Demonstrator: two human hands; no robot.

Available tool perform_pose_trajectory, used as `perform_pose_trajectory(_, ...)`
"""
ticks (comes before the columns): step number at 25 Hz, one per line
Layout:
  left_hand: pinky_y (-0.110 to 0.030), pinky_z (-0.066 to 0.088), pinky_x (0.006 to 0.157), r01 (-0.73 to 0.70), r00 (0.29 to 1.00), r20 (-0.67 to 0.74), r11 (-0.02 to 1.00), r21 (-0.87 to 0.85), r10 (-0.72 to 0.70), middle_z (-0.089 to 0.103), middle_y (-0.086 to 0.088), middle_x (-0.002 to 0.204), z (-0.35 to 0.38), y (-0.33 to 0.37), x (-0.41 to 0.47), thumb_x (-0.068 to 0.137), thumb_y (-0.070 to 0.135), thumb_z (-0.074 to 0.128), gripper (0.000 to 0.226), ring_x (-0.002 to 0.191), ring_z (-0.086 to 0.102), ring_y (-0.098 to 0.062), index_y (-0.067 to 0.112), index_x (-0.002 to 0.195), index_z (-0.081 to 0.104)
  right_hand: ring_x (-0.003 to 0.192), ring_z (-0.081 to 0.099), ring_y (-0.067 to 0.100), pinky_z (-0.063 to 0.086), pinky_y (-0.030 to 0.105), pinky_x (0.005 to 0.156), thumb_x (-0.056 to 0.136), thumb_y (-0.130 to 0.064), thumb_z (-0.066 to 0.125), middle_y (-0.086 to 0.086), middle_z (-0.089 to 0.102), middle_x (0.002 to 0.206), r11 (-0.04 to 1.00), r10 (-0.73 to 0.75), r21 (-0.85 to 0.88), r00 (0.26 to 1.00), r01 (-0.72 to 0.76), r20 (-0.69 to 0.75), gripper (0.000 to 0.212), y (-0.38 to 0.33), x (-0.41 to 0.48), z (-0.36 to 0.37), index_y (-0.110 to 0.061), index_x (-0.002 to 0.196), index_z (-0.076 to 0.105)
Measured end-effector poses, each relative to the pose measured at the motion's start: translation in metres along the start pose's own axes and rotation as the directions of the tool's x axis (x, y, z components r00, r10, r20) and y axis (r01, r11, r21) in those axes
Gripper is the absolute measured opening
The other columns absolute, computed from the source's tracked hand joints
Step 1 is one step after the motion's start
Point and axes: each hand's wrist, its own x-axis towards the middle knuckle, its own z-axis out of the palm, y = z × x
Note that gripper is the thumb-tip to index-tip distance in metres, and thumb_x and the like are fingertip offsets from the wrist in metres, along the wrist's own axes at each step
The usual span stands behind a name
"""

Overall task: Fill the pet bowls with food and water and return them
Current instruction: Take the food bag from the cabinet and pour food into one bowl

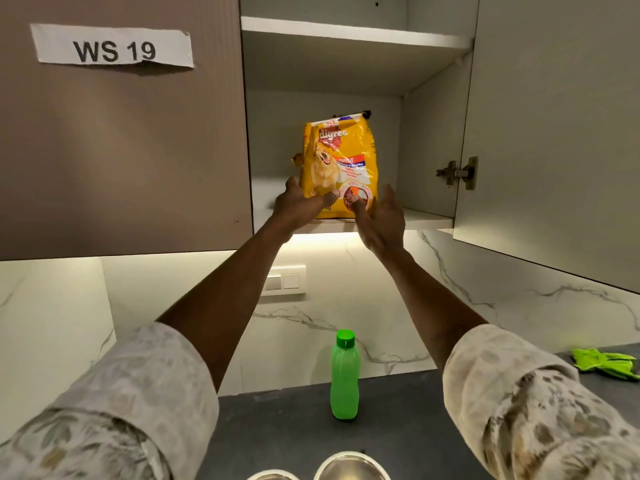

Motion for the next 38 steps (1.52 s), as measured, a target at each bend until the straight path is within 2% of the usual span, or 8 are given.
perform_pose_trajectory(9,-0.034,0.044,0.091,0.038,0.998,0.046,0.999,0.038,-0.040,0.058,-0.001,0.129,0.001,-0.002,0.016,0.077,0.048,0.086,0.082,0.110,0.052,-0.023,0.016,0.143,0.049,0.123,0.064,0.030,0.054,0.046,0.103,0.065,-0.084,0.074,0.005,0.066,0.131,0.949,0.261,-0.261,0.904,-0.177,0.337,0.107,-0.004,0.045,-0.002,-0.012,0.138,0.047)
perform_pose_trajectory(12,-0.035,0.049,0.092,0.044,0.997,0.061,0.999,-0.001,-0.044,0.061,0.005,0.123,-0.004,-0.004,0.006,0.072,0.049,0.088,0.076,0.110,0.058,-0.020,0.015,0.132,0.058,0.108,0.072,0.023,0.059,0.043,0.095,0.043,-0.089,0.079,-0.004,0.074,0.116,0.974,0.218,-0.132,0.921,-0.185,0.323,0.108,0.004,0.036,-0.017,-0.023,0.127,0.061)
perform_pose_trajectory(15,-0.035,0.057,0.087,0.004,0.999,0.033,0.995,-0.101,-0.001,0.075,-0.001,0.118,-0.002,-0.007,-0.015,0.056,0.057,0.091,0.084,0.108,0.070,-0.024,0.016,0.126,0.069,0.102,0.073,0.018,0.061,0.041,0.090,0.045,-0.075,0.090,-0.007,0.074,0.115,0.961,0.171,0.171,0.954,-0.216,0.246,0.101,0.009,0.005,-0.037,-0.026,0.128,0.062)
perform_pose_trajectory(19,-0.037,0.062,0.088,-0.135,0.991,-0.014,0.962,-0.238,0.135,0.065,0.001,0.126,0.017,-0.015,-0.061,0.047,0.051,0.097,0.098,0.110,0.067,-0.020,0.021,0.131,0.054,0.113,0.071,0.021,0.065,0.039,0.088,0.056,-0.025,0.103,-0.002,0.070,0.125,0.693,0.160,0.660,0.955,-0.290,0.252,0.097,0.029,-0.046,-0.041,-0.022,0.140,0.054)
perform_pose_trajectory(25,-0.031,0.061,0.089,-0.159,0.987,-0.015,0.971,-0.180,0.158,0.066,0.013,0.124,0.044,-0.045,-0.116,0.048,0.043,0.104,0.112,0.114,0.066,-0.012,0.029,0.142,0.046,0.122,0.068,0.031,0.060,0.050,0.098,0.055,-0.007,0.098,0.011,0.068,0.133,0.436,0.162,0.817,0.926,-0.378,0.342,0.098,0.076,-0.107,-0.038,-0.018,0.140,0.052)
perform_pose_trajectory(30,-0.028,0.062,0.075,0.009,1.000,-0.017,0.942,-0.334,-0.016,0.081,0.006,0.100,0.077,-0.073,-0.168,0.035,0.038,0.100,0.076,0.093,0.077,-0.016,0.028,0.106,0.072,0.121,0.069,0.027,0.061,0.033,0.093,0.055,-0.014,0.103,0.019,0.062,0.140,-0.082,0.126,0.825,0.815,-0.559,0.565,0.126,0.096,-0.176,-0.029,-0.003,0.158,0.033)
perform_pose_trajectory(33,-0.050,0.063,0.090,0.040,0.999,-0.006,0.883,-0.468,-0.049,0.080,-0.011,0.112,0.091,-0.098,-0.192,0.051,0.027,0.098,0.071,0.103,0.077,-0.032,0.015,0.117,0.075,0.118,0.071,0.024,0.062,0.035,0.091,0.050,-0.015,0.106,0.015,0.065,0.138,-0.338,0.176,0.787,0.786,-0.517,0.592,0.125,0.100,-0.202,-0.032,-0.004,0.156,0.040)
perform_pose_trajectory(38,-0.063,0.054,0.103,0.176,0.982,0.056,0.750,-0.638,-0.183,0.074,-0.021,0.124,0.111,-0.131,-0.231,0.064,0.015,0.094,0.070,0.115,0.072,-0.042,0.006,0.130,0.071,0.123,0.069,0.029,0.048,0.053,0.111,0.050,-0.035,0.104,0.010,0.073,0.132,-0.450,0.106,0.730,0.781,-0.515,0.616,0.084,0.092,-0.236,-0.023,-0.016,0.126,0.076)
